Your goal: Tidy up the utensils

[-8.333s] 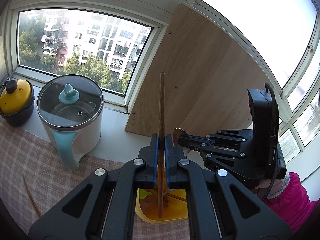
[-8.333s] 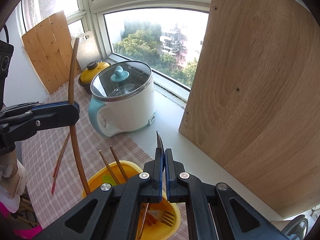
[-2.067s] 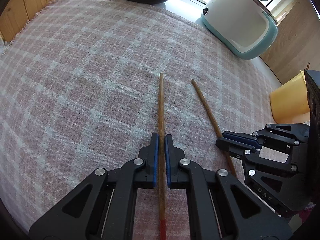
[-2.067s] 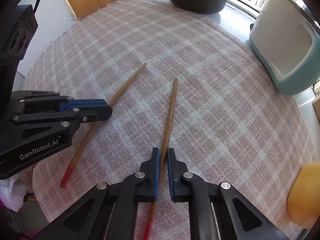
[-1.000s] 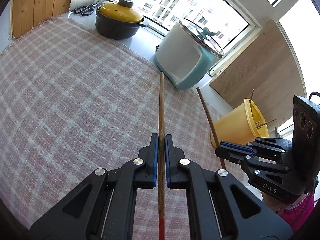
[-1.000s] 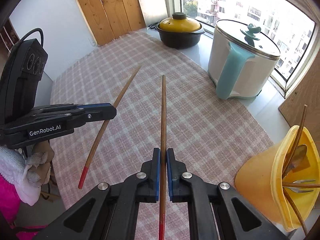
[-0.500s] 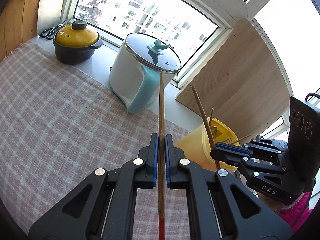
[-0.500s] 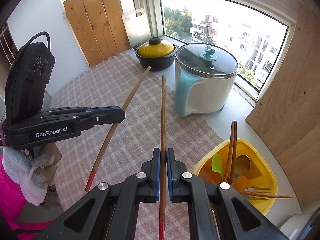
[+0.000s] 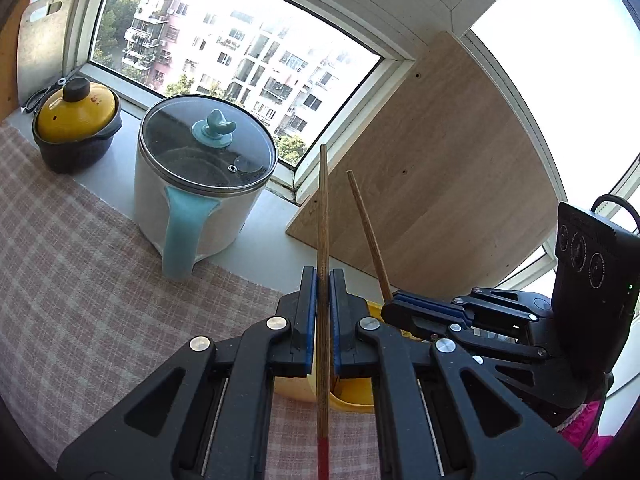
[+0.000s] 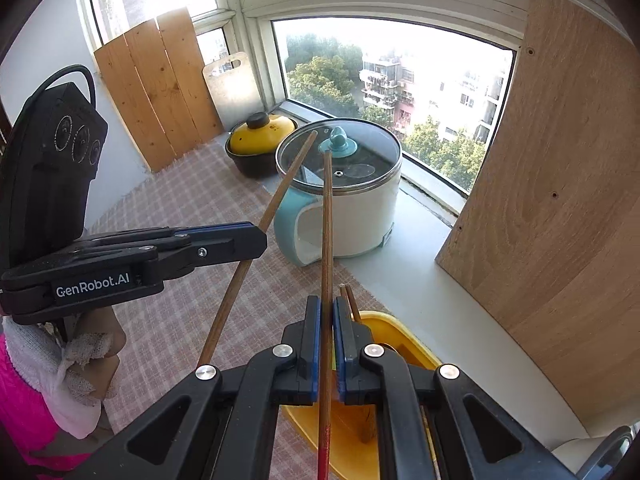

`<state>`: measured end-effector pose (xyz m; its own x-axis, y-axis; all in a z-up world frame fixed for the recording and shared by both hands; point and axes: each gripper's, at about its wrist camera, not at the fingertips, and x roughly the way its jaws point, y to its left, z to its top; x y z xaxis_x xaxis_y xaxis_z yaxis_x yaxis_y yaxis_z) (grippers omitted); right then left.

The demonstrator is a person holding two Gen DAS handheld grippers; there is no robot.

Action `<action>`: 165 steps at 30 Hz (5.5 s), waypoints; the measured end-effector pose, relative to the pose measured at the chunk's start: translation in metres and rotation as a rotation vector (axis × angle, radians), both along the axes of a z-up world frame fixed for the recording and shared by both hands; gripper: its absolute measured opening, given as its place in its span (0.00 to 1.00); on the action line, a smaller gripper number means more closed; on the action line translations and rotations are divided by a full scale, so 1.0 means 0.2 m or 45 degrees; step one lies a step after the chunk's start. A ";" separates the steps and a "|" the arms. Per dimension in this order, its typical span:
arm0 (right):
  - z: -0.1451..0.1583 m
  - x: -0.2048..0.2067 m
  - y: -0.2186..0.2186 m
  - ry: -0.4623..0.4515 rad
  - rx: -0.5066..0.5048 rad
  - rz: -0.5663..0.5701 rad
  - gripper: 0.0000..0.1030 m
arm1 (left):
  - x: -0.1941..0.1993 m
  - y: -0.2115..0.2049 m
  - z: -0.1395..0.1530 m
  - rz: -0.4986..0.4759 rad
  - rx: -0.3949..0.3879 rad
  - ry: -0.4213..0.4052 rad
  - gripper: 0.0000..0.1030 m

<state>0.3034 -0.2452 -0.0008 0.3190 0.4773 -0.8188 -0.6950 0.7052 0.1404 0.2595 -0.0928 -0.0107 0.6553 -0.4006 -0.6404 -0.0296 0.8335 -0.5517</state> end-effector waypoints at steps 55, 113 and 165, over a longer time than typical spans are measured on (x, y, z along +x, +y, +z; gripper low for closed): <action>-0.20 0.22 -0.13 0.031 -0.011 -0.085 0.03 | 0.21 -0.22 -0.16 0.017 0.054 0.001 0.04; 0.20 -0.52 -0.32 -0.221 0.066 -0.196 0.66 | -0.72 -0.20 0.20 -0.132 0.341 -0.135 0.31; 0.23 -0.76 -0.32 -0.380 0.054 -0.343 1.00 | -1.00 -0.21 0.27 -0.045 0.690 -0.077 1.00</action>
<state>0.1517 -0.3100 0.0446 0.6581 0.3756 -0.6526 -0.5004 0.8658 -0.0063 0.0594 -0.1339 0.0428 0.6895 -0.0466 -0.7228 0.0225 0.9988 -0.0430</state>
